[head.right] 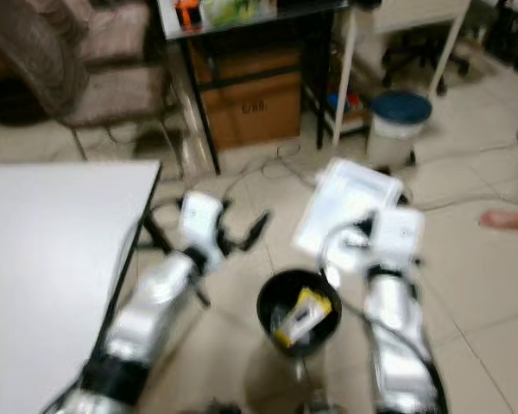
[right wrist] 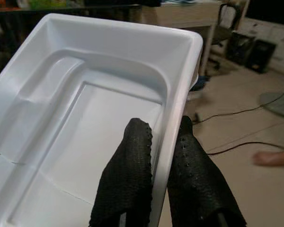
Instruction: Picking trash to rubbish bin
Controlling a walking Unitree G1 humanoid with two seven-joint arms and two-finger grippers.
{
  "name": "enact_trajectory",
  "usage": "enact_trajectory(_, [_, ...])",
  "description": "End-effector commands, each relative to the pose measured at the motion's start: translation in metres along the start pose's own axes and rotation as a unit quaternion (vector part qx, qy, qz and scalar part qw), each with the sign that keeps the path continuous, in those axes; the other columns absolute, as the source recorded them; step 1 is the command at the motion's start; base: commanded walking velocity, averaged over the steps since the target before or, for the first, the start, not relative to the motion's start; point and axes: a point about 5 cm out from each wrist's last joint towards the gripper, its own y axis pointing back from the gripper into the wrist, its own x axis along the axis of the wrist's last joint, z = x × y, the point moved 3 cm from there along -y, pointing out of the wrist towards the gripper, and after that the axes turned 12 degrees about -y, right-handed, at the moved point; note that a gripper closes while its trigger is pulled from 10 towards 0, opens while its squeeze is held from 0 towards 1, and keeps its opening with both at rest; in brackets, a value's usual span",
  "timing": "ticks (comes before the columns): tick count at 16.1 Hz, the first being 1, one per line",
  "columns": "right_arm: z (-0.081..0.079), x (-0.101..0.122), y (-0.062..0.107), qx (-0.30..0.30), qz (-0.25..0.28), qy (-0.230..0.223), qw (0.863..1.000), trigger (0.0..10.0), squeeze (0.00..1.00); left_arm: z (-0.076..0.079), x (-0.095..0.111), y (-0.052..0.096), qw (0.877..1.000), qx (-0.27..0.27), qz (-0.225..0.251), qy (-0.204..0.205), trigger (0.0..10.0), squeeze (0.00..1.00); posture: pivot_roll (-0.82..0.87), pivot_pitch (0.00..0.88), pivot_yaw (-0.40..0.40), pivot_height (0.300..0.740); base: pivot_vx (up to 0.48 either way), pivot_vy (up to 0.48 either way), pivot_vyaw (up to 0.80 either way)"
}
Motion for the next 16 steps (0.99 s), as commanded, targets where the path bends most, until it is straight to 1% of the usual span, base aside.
enact_trajectory(1, [0.0093,0.0007,0.0002,-0.015,-0.002,0.001,1.000,10.0,0.00,0.0070,0.0046,-0.0035,1.000,-0.013,0.005,-0.001,10.0,0.00,-0.12,0.119,0.087,0.740,0.000,0.000,-0.79])
enact_trajectory(5, [0.0092,0.0001,-0.0001,-0.016,-0.002,0.003,1.000,10.0,0.00,0.0080,0.0043,-0.0035,1.000,-0.017,0.003,-0.003,10.0,0.00,-0.12,0.119,0.087,0.740,0.138,0.000,-0.74])
enact_trajectory(13, [0.0101,-0.0001,-0.0007,-0.014,-0.002,0.011,1.000,10.0,0.00,0.0102,0.0027,-0.0041,1.000,-0.022,-0.003,-0.006,10.0,0.00,-0.12,0.113,0.088,0.740,0.000,0.000,0.00])
enact_trajectory(16, [0.0082,-0.0005,-0.0013,-0.014,-0.002,0.013,1.000,10.0,0.00,0.0090,0.0026,-0.0040,1.000,-0.022,-0.004,-0.008,10.0,0.00,-0.11,0.112,0.092,0.740,0.000,0.000,0.00])
